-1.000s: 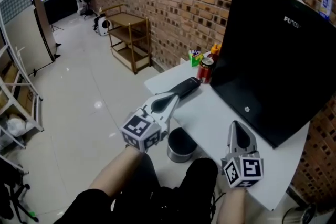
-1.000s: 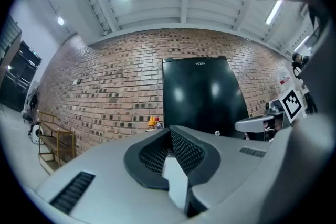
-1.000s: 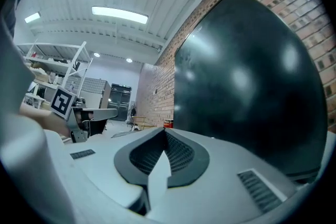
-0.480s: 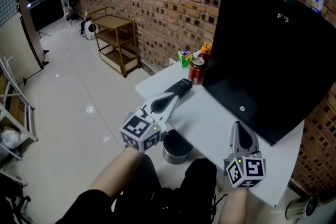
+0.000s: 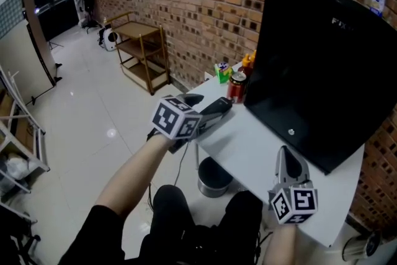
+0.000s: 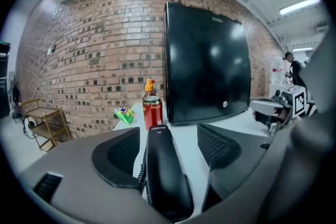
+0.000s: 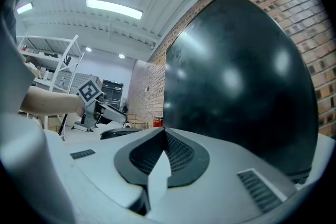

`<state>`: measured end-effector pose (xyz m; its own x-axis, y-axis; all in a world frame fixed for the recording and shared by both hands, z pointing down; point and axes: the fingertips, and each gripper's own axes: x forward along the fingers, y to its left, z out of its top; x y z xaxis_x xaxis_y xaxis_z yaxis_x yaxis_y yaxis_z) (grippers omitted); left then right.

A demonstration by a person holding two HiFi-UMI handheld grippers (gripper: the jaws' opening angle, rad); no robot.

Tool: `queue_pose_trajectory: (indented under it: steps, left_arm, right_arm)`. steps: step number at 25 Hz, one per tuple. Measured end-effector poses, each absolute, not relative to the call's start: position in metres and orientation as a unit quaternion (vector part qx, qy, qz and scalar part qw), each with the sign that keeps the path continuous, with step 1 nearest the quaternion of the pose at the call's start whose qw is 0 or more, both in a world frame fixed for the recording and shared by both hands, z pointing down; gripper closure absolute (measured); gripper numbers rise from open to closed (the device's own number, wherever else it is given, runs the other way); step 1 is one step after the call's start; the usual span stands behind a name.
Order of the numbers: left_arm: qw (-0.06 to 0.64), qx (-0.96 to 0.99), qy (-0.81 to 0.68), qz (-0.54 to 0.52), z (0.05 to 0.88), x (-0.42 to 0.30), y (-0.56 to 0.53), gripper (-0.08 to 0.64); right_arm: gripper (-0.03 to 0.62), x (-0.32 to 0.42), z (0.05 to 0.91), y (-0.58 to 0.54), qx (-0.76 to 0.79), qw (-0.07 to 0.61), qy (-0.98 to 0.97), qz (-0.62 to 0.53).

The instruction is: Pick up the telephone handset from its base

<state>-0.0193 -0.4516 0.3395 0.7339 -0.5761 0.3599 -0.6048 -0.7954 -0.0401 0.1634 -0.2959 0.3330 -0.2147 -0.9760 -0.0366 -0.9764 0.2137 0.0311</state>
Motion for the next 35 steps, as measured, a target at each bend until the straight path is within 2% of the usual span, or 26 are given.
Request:
queue_pose_trajectory:
  steps: [1,5,11,14,19,26,35]
  left_arm:
    - [0.046,0.924,-0.316,0.21,0.348,-0.019,-0.458,0.208]
    - [0.093,0.908,-0.286,0.291,0.381,-0.013,-0.47,0.207]
    - [0.116,0.897,-0.288,0.314,0.396,-0.008,-0.477,0.212]
    - [0.102,0.893,-0.291,0.328,0.399,-0.006,-0.477,0.287]
    - [0.102,0.895,-0.291,0.323,0.396,-0.007,-0.476,0.291]
    - [0.051,0.916,-0.312,0.246,0.355,-0.009,-0.471,0.296]
    - [0.06,0.967,-0.243,-0.045,0.279,-0.026,-0.43,0.299]
  right_arm:
    - [0.583,0.163,0.334,-0.295,-0.627,0.006,0.779,0.022]
    - [0.583,0.164,0.334,-0.295,-0.627,0.01,0.779,0.019]
    - [0.583,0.162,0.333,-0.293,-0.62,0.019,0.784,0.015]
    - [0.583,0.16,0.332,-0.293,-0.616,0.017,0.788,0.016]
    - [0.583,0.158,0.333,-0.295,-0.617,0.009,0.787,0.01]
    - [0.583,0.159,0.338,-0.298,-0.622,0.0,0.783,0.0]
    - [0.583,0.162,0.345,-0.313,-0.619,-0.021,0.785,-0.009]
